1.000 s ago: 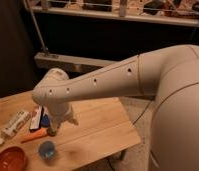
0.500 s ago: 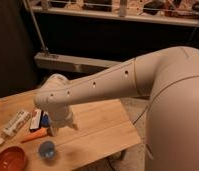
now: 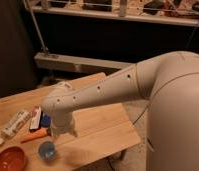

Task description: Place the ceramic cup in the ceramic bowl

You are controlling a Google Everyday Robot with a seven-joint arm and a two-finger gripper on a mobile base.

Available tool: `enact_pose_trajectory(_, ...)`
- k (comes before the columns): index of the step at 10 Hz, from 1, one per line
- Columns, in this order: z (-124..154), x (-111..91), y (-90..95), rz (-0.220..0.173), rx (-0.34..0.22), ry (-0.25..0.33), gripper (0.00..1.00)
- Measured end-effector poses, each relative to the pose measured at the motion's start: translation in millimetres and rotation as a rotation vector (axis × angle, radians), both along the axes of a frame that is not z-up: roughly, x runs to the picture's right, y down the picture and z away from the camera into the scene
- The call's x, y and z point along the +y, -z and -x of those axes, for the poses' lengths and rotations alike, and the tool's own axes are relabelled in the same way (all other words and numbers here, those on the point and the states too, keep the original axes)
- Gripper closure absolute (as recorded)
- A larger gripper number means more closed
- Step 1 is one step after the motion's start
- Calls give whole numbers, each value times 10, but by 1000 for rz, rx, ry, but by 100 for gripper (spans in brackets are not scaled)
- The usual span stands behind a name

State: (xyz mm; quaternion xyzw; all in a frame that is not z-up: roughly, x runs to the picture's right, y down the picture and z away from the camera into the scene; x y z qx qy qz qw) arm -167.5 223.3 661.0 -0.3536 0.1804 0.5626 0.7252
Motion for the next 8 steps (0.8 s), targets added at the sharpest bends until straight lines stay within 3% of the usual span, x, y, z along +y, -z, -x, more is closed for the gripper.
enact_pose_trajectory(4,203,380,-115,62,-71,7,35)
enact_pose_trajectory(8,571,624,-283,79,-159,59,35)
